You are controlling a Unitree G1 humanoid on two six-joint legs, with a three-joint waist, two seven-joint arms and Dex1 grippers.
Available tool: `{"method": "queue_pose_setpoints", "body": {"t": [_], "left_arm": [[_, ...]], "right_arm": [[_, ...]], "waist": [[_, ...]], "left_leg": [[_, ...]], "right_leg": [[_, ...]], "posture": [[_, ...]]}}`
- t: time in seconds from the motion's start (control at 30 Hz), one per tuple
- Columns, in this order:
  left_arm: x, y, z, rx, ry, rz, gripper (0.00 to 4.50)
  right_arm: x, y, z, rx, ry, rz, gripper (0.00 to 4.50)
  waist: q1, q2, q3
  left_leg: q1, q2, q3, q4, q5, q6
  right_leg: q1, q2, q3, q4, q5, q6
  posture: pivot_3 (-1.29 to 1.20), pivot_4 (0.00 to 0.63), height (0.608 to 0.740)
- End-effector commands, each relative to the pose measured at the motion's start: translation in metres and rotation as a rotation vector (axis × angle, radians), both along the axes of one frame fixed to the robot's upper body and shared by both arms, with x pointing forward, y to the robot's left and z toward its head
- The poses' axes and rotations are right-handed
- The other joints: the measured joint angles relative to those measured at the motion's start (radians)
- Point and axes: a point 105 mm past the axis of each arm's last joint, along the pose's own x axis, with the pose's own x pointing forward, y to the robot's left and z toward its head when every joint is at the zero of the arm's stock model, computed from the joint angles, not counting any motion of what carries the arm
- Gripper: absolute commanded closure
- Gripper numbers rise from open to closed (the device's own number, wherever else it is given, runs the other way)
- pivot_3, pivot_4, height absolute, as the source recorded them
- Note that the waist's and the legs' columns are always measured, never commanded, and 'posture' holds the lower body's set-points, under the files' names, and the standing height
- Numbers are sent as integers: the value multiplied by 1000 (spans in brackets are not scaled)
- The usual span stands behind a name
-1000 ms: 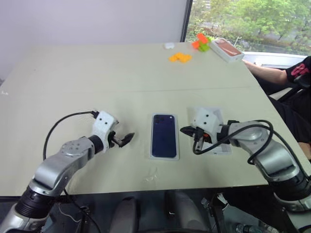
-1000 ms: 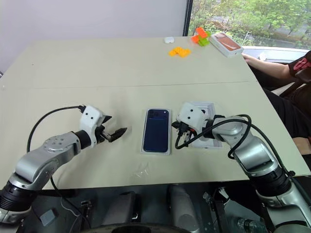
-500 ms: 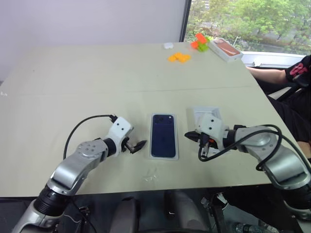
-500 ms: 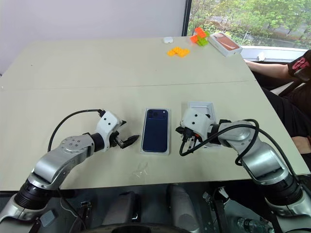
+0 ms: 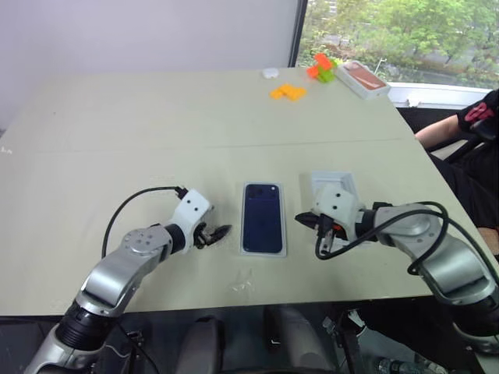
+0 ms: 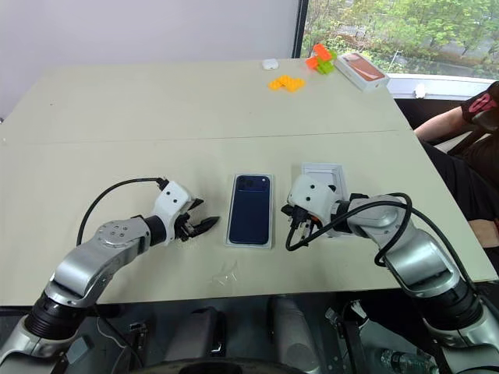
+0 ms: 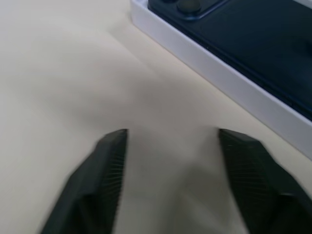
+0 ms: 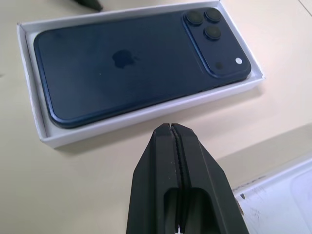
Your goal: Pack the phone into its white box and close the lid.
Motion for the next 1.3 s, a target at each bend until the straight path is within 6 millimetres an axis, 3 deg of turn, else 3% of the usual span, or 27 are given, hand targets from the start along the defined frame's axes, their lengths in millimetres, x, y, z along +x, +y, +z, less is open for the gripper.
{"method": "queue_pose_setpoints", "body": {"t": [0.03, 0.13, 0.2, 0.37, 0.87, 1.07, 1.3], "left_arm": [[4, 3, 10, 19, -52, 20, 2480], [4, 3, 10, 12, -43, 12, 2480], [3, 3, 10, 11, -41, 5, 2529], [1, 6, 11, 7, -40, -3, 2529], [-4, 18, 11, 24, -39, 14, 2529], [-3, 20, 11, 27, -40, 20, 2529], [-1, 20, 13, 15, -44, 26, 2529]], "right_arm": [[1, 1, 8, -10, -48, 1, 4500], [-22, 16, 13, 60, 46, 136, 4500], [-34, 22, 13, 52, 74, 204, 3968], [-41, 26, 3, -54, 51, 284, 1671], [-52, 42, -18, -111, 98, 392, 1671], [-46, 42, -26, -113, 110, 360, 4465], [-43, 39, -23, -133, 80, 343, 4465]], "waist": [[0, 0, 0], [0, 0, 0], [0, 0, 0], [-1, 0, 0], [0, 0, 0], [-1, 0, 0], [0, 0, 0]], "left_leg": [[0, 0, 0, 0, 0, 0], [0, 0, 0, 0, 0, 0], [0, 0, 0, 0, 0, 0], [0, 0, 0, 0, 0, 0], [0, 1, 0, 1, 0, 0], [1, 1, 0, 1, 0, 0], [0, 1, 0, 1, 0, 0]], "right_leg": [[0, 0, 0, 0, 0, 0], [0, 0, 0, 0, 0, 0], [0, 1, 0, 0, 0, 0], [0, 0, 0, 0, 0, 0], [0, 0, -1, 0, 0, 0], [0, 0, -1, 0, 0, 0], [0, 0, -1, 0, 0, 0]], "posture": [[0, 150, 740], [0, 150, 740], [0, 150, 740], [0, 150, 740], [0, 150, 740], [0, 150, 740], [0, 150, 740]]}}
